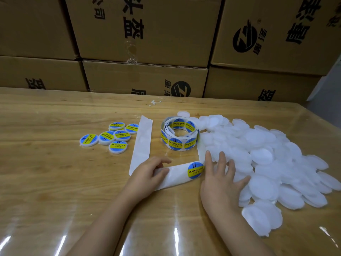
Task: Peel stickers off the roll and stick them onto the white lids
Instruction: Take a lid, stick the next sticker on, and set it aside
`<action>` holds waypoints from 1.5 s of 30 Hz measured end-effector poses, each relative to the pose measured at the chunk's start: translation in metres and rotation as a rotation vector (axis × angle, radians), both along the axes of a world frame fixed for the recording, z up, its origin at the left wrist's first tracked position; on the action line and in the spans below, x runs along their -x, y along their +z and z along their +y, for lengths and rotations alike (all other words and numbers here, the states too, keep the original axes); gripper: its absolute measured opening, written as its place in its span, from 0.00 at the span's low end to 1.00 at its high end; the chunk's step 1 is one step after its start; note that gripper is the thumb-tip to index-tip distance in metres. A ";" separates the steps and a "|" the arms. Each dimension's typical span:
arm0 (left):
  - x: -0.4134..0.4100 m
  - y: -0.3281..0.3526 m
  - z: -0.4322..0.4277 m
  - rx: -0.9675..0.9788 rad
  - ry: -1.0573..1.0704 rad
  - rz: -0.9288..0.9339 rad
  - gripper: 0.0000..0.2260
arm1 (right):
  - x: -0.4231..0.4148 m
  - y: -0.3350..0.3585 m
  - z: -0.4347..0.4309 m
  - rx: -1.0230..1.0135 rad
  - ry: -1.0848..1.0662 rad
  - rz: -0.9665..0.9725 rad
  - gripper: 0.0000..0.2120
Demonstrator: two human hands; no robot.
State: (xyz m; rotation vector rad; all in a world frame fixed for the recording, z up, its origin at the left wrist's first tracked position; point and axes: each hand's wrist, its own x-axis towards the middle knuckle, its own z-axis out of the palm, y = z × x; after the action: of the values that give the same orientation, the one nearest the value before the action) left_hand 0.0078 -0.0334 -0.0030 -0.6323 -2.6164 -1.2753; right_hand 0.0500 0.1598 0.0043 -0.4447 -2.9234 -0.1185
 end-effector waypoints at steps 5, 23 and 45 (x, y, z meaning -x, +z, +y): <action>-0.001 0.001 0.001 0.013 -0.006 -0.013 0.10 | -0.005 0.000 0.000 0.012 0.050 0.013 0.34; -0.019 0.013 0.016 0.144 0.000 0.448 0.04 | -0.008 0.015 -0.016 0.524 0.770 0.771 0.22; -0.027 0.022 0.025 -0.573 -0.228 -0.505 0.07 | -0.010 0.006 -0.021 0.493 1.051 0.575 0.23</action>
State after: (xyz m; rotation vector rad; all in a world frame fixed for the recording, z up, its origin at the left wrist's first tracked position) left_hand 0.0346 -0.0088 0.0188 -0.5643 -2.3453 -2.3949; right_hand 0.0604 0.1386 0.0102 0.8690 -2.2135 0.7315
